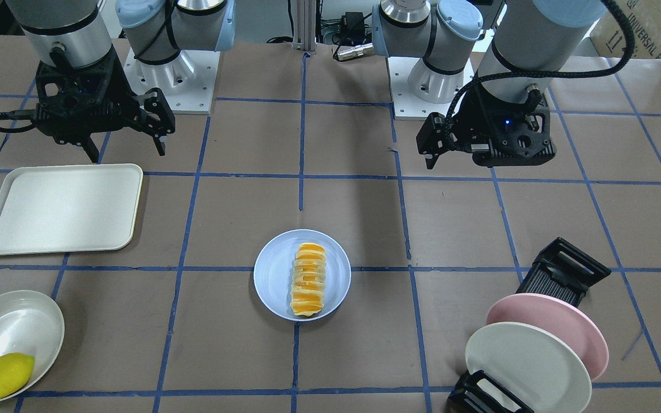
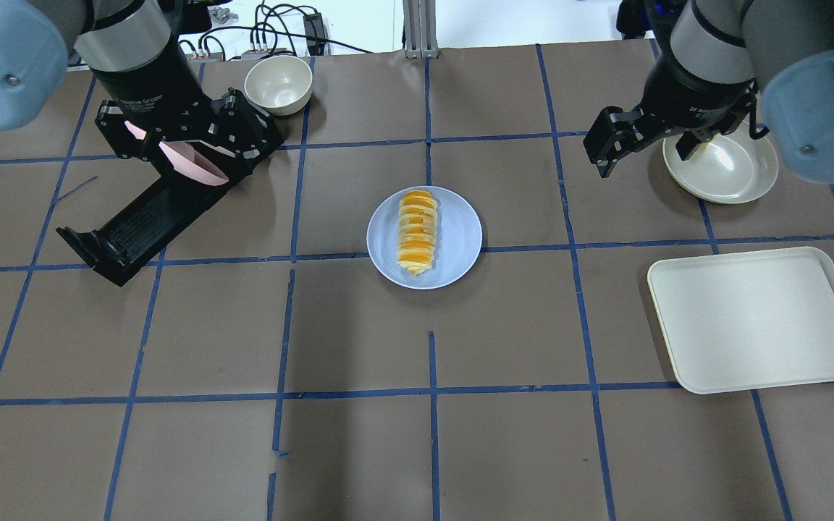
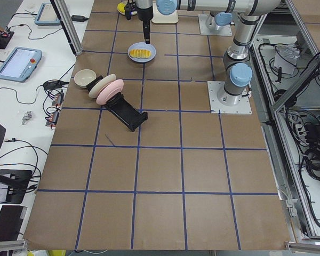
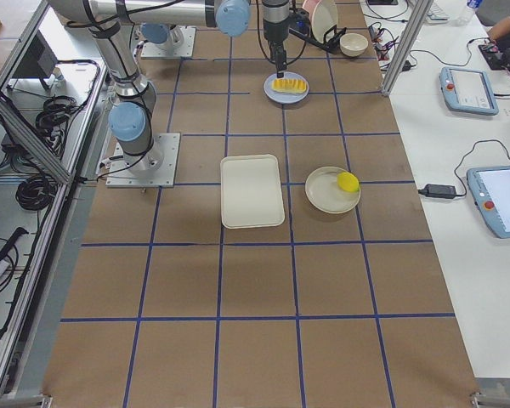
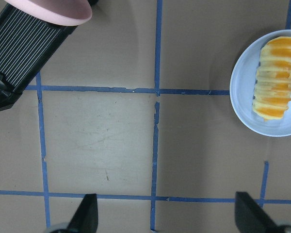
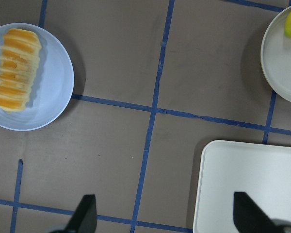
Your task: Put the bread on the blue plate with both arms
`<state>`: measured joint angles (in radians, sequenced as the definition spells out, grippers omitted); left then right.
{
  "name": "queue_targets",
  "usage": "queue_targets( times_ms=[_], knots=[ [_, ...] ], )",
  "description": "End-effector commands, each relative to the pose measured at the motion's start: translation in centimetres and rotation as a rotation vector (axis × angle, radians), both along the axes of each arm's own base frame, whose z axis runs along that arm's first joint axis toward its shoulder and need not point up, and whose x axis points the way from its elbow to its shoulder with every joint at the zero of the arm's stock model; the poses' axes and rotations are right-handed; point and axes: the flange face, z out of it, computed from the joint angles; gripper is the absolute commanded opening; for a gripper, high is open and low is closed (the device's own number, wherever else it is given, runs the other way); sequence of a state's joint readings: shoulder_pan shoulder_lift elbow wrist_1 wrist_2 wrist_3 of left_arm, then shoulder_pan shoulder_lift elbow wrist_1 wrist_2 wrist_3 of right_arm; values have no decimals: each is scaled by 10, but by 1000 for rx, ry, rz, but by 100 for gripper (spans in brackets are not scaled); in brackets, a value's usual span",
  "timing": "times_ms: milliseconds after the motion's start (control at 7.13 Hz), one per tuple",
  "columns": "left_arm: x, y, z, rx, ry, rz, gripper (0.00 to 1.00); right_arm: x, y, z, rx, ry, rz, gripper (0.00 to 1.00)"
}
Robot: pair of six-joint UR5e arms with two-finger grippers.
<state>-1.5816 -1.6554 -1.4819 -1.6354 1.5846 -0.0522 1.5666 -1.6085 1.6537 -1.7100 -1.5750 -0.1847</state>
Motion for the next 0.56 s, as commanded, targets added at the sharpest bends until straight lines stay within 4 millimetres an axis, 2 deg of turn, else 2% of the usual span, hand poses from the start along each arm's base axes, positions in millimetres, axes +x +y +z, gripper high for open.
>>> queue_targets(
  times_ms=[0,421],
  knots=[
    [0,0,0,-2,0,0,100,4,4,-10,40,-35,5,100],
    [0,0,0,-2,0,0,100,4,5,-15,52,-38,5,100]
  ],
)
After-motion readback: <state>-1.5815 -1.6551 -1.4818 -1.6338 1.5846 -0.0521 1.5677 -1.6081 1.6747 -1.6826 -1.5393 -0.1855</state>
